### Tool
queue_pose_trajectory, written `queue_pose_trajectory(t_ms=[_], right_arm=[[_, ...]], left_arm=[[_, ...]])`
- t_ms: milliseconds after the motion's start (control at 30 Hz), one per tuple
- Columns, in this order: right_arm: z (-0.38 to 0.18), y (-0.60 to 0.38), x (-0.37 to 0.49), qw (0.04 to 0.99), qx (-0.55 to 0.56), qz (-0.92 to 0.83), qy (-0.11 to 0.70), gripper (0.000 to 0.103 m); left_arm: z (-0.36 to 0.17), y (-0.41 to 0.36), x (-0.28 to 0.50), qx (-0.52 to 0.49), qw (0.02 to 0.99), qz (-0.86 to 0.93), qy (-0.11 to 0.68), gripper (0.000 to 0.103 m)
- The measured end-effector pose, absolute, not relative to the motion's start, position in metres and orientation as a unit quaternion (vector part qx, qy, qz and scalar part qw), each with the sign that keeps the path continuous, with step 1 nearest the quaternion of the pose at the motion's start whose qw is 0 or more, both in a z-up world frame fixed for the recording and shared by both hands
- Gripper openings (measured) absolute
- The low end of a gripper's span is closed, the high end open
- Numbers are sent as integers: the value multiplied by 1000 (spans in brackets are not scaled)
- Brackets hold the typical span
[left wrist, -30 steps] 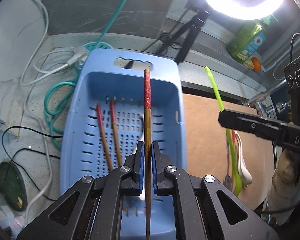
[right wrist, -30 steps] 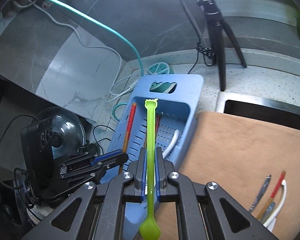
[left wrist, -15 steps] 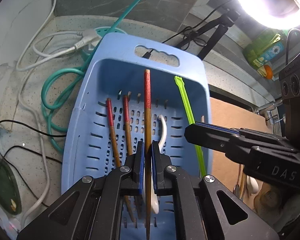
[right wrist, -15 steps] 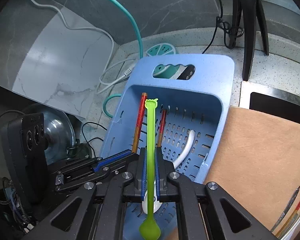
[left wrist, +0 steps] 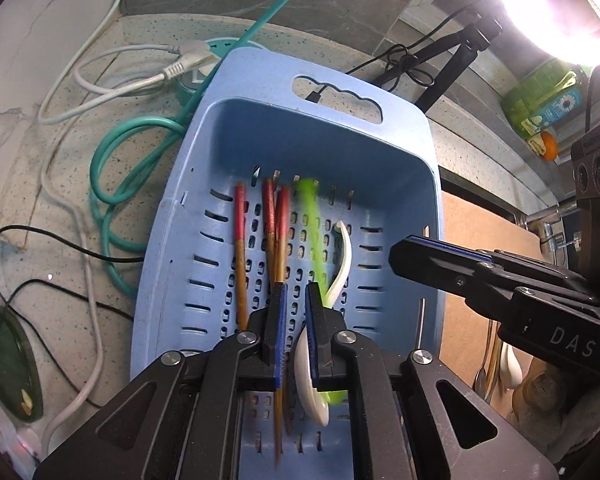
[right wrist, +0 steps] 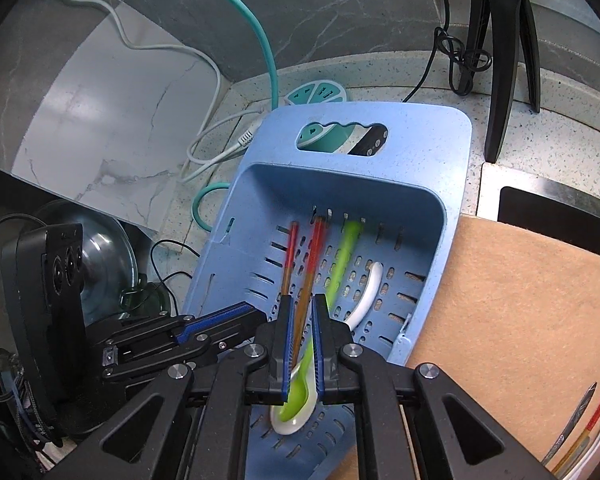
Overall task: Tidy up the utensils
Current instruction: 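Release both utensils into the basket and open both tools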
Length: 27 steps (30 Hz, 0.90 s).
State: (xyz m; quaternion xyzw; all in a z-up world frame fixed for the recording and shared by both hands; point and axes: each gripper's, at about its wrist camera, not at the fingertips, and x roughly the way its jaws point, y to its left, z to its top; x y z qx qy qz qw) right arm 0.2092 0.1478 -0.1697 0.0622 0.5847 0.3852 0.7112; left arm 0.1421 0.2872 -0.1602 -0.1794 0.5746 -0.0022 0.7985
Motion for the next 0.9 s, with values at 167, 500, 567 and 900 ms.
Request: queue_pose_trajectory(t_ms=[167, 500, 567, 900], right_arm=[[-164, 139, 209, 713, 65, 389, 580, 9], [-136, 95, 205, 722, 72, 403, 558, 9], [-129, 81, 203, 728, 70, 404, 549, 12], [-106, -9, 203, 751, 75, 395, 524, 23]], left_arm=[[-150, 287, 135, -175, 805, 1, 567, 9], [-111, 261, 117, -158, 830, -15, 535, 12], [-102, 252, 112, -156, 835, -23, 527, 12], [-87, 195, 94, -129, 849, -56, 509, 18]])
